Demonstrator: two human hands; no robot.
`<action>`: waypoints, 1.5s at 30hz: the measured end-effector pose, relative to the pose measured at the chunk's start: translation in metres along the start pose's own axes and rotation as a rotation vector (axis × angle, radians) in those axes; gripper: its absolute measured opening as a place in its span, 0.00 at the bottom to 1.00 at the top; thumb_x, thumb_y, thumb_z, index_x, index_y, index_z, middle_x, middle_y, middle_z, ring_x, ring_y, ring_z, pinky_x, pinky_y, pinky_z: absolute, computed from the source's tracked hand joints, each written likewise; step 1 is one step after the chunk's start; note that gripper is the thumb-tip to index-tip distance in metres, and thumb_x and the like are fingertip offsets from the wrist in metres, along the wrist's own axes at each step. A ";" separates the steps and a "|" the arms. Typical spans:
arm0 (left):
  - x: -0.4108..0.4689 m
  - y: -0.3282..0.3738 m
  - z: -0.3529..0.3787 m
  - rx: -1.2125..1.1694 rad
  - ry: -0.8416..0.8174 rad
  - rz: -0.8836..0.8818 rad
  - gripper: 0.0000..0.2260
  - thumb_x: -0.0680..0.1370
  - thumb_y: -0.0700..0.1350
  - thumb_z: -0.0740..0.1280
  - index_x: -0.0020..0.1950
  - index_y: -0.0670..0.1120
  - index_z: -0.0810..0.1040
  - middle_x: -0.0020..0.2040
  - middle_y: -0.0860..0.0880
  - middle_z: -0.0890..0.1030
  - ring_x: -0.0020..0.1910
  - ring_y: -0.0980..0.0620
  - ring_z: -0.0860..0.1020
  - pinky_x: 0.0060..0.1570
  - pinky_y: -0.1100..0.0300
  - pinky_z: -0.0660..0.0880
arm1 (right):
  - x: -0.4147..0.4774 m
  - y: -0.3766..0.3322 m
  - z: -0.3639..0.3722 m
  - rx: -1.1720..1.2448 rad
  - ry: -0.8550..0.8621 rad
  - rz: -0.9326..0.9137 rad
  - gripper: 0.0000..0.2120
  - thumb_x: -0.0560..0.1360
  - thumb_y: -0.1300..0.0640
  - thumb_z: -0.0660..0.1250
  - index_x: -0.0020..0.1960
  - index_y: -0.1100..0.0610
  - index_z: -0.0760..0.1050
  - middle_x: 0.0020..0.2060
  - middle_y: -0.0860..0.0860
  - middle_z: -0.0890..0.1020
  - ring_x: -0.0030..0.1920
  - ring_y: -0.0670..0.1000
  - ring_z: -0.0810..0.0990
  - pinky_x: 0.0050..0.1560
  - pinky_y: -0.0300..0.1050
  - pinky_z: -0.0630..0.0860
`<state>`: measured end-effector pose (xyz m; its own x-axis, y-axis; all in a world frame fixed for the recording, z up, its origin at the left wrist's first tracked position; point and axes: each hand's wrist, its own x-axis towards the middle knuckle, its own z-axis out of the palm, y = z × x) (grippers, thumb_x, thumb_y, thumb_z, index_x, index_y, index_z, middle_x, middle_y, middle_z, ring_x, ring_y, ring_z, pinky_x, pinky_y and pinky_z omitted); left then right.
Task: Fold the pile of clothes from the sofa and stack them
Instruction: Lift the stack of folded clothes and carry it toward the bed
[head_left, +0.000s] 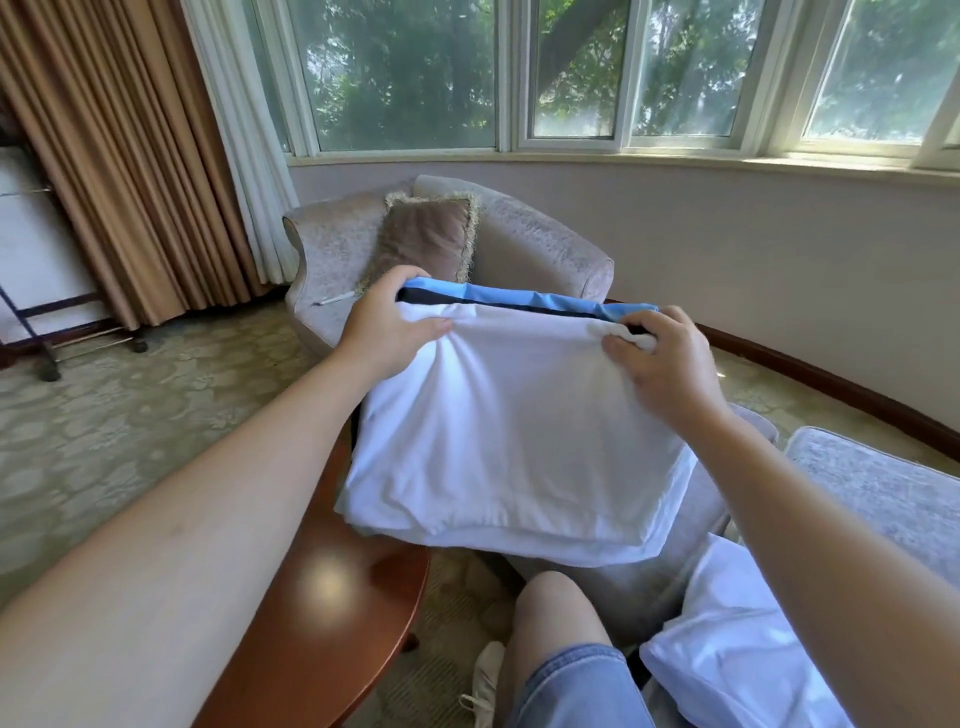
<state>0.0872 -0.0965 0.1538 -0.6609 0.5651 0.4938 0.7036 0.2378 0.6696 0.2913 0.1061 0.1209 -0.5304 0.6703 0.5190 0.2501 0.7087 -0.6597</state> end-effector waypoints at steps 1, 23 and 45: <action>0.004 0.000 -0.011 0.004 0.017 0.005 0.20 0.72 0.44 0.76 0.61 0.46 0.75 0.53 0.54 0.74 0.52 0.55 0.72 0.47 0.66 0.65 | 0.006 -0.009 0.003 0.018 0.003 -0.018 0.11 0.74 0.52 0.70 0.55 0.55 0.80 0.48 0.46 0.72 0.49 0.50 0.74 0.46 0.42 0.65; -0.207 -0.294 -0.117 -0.041 0.028 -0.934 0.17 0.71 0.43 0.77 0.56 0.49 0.75 0.48 0.54 0.76 0.45 0.55 0.74 0.38 0.66 0.68 | -0.098 -0.060 0.346 -0.070 -0.937 -0.117 0.13 0.73 0.51 0.71 0.57 0.50 0.80 0.51 0.49 0.76 0.57 0.54 0.76 0.52 0.43 0.69; -0.234 -0.340 -0.122 0.024 0.286 -1.083 0.36 0.72 0.50 0.76 0.76 0.52 0.62 0.71 0.50 0.67 0.69 0.50 0.67 0.59 0.62 0.63 | -0.051 -0.117 0.483 -0.166 -1.180 -0.318 0.11 0.71 0.52 0.73 0.52 0.52 0.81 0.47 0.52 0.81 0.51 0.55 0.80 0.48 0.43 0.74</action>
<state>-0.0291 -0.4062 -0.1219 -0.9610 -0.1511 -0.2315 -0.2764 0.5105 0.8142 -0.1021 -0.1177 -0.0911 -0.9714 -0.0856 -0.2216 0.0300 0.8811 -0.4720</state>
